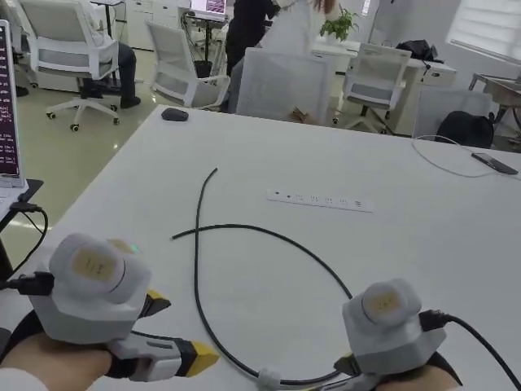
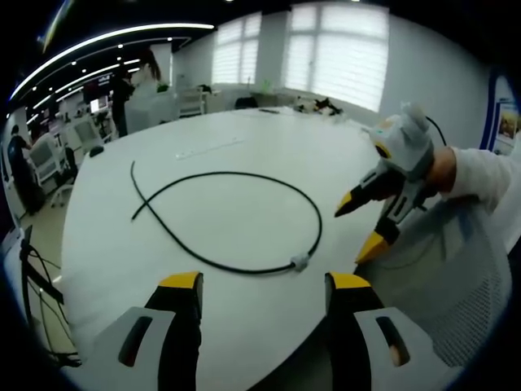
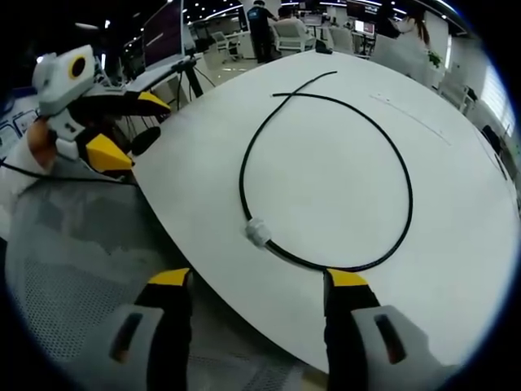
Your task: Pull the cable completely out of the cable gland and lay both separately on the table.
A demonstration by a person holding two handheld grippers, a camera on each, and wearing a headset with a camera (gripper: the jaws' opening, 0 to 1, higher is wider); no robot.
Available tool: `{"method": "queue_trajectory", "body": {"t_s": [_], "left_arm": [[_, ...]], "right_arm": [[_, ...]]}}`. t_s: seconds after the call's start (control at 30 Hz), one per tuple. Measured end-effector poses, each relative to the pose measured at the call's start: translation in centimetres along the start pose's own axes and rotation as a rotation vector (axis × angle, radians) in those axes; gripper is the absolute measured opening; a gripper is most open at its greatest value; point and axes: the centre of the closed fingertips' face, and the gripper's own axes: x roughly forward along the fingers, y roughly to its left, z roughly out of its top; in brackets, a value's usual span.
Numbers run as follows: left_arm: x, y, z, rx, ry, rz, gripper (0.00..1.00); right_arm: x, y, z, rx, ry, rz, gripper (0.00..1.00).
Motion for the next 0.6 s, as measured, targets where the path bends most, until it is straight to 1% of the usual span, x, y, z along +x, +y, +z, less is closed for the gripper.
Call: {"method": "queue_trajectory", "body": {"t_s": [0.6], "left_arm": [[0.12, -0.11, -0.09, 0.006, 0.010, -0.008, 0.61]], "right_arm": [[0.21, 0.08, -0.25, -0.012, 0.021, 0.005, 0.66]]}}
